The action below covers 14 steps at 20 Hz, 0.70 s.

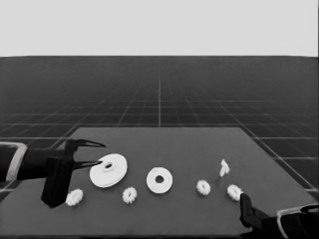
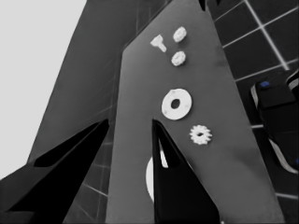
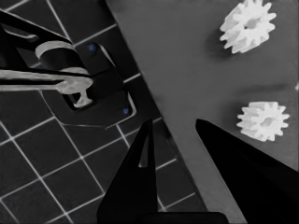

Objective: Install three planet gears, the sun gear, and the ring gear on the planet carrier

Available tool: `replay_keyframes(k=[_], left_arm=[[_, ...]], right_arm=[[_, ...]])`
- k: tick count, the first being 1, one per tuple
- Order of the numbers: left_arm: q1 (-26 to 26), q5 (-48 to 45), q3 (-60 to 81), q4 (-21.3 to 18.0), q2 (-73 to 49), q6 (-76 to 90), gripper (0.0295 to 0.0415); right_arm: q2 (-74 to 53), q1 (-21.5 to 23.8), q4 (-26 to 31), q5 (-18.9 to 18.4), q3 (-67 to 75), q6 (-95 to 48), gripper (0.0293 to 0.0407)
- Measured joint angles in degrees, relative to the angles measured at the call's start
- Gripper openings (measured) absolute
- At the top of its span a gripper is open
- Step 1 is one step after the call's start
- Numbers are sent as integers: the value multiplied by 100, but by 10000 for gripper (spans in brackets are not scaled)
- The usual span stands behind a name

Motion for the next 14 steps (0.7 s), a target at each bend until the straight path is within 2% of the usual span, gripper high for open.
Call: replay_keyframes(k=[1, 2, 3, 4, 5, 6, 7, 8, 9, 11, 14], left_arm=[[405, 282, 408, -420, -16, -15, 295], [256, 169, 245, -250, -10, -9, 297], [165, 102, 144, -148, -8, -5, 314], [112, 62, 85, -88, -6, -3, 347], [1264, 2642, 579, 2711, 1365, -2789, 374], [1951, 5492, 194, 3239, 3315, -5653, 392], [2084, 5630, -816, 1955, 4284, -8353, 403], [2102, 5604, -1719, 964, 4512, -9694, 399], [2118, 5417, -2395, 341, 4601, -10292, 392], [2148, 5202, -3150, -256, 4714, -10689, 386], [2164, 5112, -3535, -517, 4785, -10786, 385]], right_arm=[[78, -310, 433, 133, 303, -19, 293], [46, -193, 255, 77, 169, -11, 308], [26, -125, 151, 45, 90, -7, 337], [15, -86, 89, 25, 45, -4, 368], [8, -63, 53, 14, 19, -2, 380], [5, -50, 32, 8, 4, -1, 383], [2, -42, 20, 4, -5, -1, 384], [1, -38, 13, 2, -9, 0, 384], [1, -36, 9, 0, -12, 0, 385], [0, -33, 5, -1, -15, 0, 385], [0, -32, 3, -1, -16, 0, 385]])
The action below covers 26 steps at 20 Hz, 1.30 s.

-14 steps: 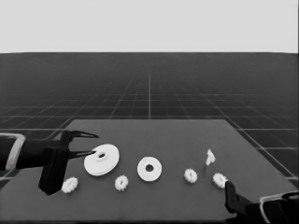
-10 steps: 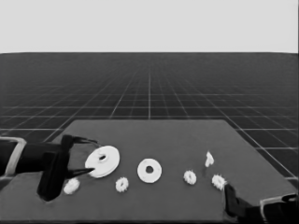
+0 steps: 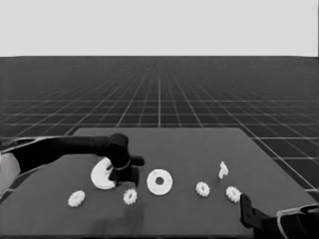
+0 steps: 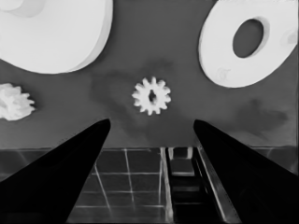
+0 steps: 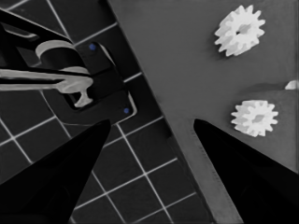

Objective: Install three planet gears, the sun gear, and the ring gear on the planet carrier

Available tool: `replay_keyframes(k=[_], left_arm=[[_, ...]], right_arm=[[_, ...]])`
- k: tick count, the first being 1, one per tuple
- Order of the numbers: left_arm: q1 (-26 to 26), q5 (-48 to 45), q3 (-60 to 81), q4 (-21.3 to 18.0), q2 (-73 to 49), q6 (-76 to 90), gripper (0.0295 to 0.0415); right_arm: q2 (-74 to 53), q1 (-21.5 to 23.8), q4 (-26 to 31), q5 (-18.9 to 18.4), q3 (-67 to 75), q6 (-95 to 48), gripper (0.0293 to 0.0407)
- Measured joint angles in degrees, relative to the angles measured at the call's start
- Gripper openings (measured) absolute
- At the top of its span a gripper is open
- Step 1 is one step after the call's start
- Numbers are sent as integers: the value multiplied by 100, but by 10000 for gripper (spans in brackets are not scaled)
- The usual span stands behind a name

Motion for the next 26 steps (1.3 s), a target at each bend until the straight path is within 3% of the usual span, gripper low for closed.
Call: replay_keyframes(k=[1, 3, 10, 12, 20, 22, 26], left_arm=[[549, -56, -255, 563, 51, 157, 385], [1110, -202, -645, 1039, 137, 382, 385], [1341, -321, -902, 1249, 202, 521, 385], [1344, -322, -906, 1253, 203, 523, 314], [1343, -323, -907, 1255, 204, 524, 312], [543, -48, -273, 451, 49, 117, 312], [63, -21, -129, -5, 27, 2, 312]], right_arm=[[0, 0, 0, 0, 0, 0, 385], [0, 0, 0, 0, 0, 0, 385], [0, 0, 0, 0, 0, 0, 385], [0, 0, 0, 0, 0, 0, 385], [0, 0, 0, 0, 0, 0, 385], [0, 0, 0, 0, 0, 0, 385], [0, 0, 0, 0, 0, 0, 385]])
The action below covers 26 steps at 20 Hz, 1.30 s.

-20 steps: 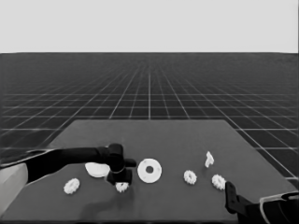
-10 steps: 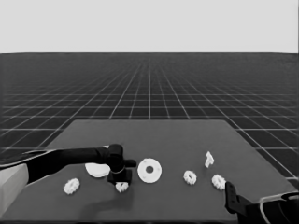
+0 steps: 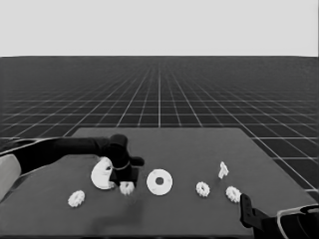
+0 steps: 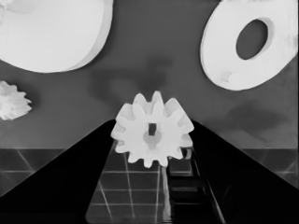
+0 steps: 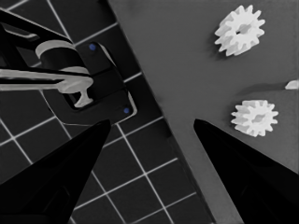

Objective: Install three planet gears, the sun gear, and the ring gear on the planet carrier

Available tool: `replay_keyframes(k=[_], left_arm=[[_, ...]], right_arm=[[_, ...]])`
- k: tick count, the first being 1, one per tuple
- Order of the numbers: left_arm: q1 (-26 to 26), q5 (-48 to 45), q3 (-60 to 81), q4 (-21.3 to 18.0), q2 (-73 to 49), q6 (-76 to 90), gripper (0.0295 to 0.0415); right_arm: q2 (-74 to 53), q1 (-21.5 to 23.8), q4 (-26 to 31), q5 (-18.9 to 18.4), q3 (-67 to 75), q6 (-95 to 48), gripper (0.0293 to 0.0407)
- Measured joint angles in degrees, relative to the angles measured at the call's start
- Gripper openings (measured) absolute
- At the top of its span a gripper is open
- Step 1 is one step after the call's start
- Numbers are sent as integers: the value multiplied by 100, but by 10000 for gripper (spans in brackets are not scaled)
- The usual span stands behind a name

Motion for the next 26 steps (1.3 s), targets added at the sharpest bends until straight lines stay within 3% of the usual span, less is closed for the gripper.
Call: replay_keyframes(k=[4, 6, 8, 14, 15, 17, 24, 26], left_arm=[[-52, -1, 7, -57, -2, -6, 312], [-129, 46, -1076, -135, 1263, -212, 313], [-150, 27, -1598, -158, 1739, -134, 312], [-155, 13, -1900, -168, 1960, -62, 312], [232, -23, -2067, 245, 1994, 67, 312], [643, -102, -2312, 617, 2041, 241, 312], [820, -165, -2467, 798, 2074, 345, 312], [822, -167, -2469, 801, 2075, 347, 372]], right_arm=[[0, 0, 0, 0, 0, 0, 385], [0, 0, 0, 0, 0, 0, 385], [0, 0, 0, 0, 0, 0, 385], [0, 0, 0, 0, 0, 0, 385], [0, 0, 0, 0, 0, 0, 385], [0, 0, 0, 0, 0, 0, 385], [0, 0, 0, 0, 0, 0, 385], [0, 0, 0, 0, 0, 0, 385]])
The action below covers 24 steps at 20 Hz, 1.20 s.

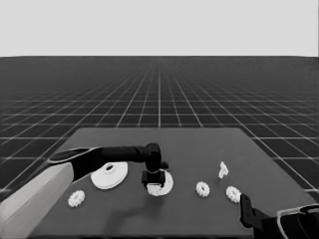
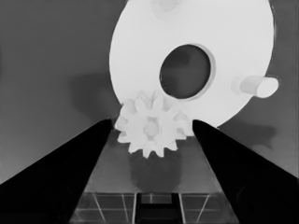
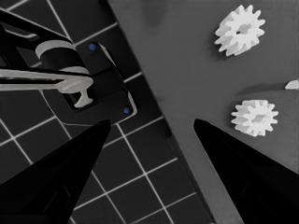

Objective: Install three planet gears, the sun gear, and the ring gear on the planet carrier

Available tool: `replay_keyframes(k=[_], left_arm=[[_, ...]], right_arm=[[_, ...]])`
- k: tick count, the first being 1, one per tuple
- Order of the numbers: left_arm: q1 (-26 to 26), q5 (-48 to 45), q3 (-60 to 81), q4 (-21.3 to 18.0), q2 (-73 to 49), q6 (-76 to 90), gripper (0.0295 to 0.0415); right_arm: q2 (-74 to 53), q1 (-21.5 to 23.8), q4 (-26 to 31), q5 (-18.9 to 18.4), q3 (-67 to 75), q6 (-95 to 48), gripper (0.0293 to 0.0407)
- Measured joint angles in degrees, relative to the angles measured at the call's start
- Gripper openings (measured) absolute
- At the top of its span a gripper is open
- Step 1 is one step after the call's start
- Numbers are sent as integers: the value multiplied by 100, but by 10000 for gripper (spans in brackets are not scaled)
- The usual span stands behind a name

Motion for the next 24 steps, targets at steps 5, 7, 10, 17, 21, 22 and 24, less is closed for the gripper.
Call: replay_keyframes(k=[5, 7, 10, 17, 21, 22, 24], left_arm=[[1, -1, -1, 1, 0, 0, 385], [1, -1, -1, 2, 0, 0, 385], [-607, 162, 442, -602, -92, -313, 385], [-970, 179, 555, -960, -106, -405, 385], [-881, -231, 3471, -916, -4782, 1498, 385], [-875, -387, 3129, -971, -5303, 2236, 385], [-871, -525, 2665, -1057, -5613, 2938, 385]], right_arm=[[0, 0, 0, 0, 0, 0, 385], [0, 0, 0, 0, 0, 0, 385], [0, 0, 0, 0, 0, 0, 385], [0, 0, 0, 0, 0, 0, 385], [0, 0, 0, 0, 0, 0, 385], [0, 0, 0, 0, 0, 0, 385], [0, 0, 0, 0, 0, 0, 385]])
